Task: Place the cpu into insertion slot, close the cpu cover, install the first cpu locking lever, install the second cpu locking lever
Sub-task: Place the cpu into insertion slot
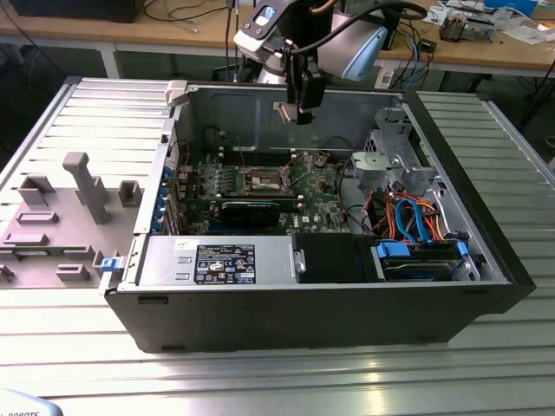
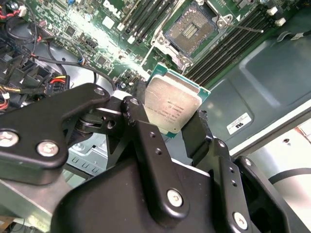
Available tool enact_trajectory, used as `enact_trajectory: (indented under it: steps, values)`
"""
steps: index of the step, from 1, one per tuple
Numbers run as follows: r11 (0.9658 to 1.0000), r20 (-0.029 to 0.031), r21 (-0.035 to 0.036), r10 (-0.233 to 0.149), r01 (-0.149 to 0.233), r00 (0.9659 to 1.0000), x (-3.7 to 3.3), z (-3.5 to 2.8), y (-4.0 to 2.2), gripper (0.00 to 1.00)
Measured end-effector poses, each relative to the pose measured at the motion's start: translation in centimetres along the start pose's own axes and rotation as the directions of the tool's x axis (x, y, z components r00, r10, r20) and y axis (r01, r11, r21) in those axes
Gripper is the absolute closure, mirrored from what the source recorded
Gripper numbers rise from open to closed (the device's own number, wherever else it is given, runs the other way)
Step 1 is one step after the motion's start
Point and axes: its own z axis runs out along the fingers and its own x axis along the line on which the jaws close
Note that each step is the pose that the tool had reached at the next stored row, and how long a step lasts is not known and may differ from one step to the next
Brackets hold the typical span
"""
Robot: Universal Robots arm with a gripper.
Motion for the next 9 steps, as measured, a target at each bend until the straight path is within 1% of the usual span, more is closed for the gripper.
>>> enact_trajectory:
  steps: [4, 6, 7, 9]
  values:
    - [0.9993, 0.0032, -0.0008, 0.038, -0.038, 0.9993, 0.02, 0.15, -0.14, 0.46]
    - [0.9978, 0.0055, -0.0013, 0.066, -0.066, 0.9978, 0.02, 0.25, -0.16, 0.46]
    - [0.9974, 0.0059, -0.0014, 0.072, -0.072, 0.9974, 0.02, 0.31, -0.16, 0.46]
    - [0.9974, 0.006, -0.0015, 0.073, -0.073, 0.9973, 0.03, 0.38, -0.17, 0.46]
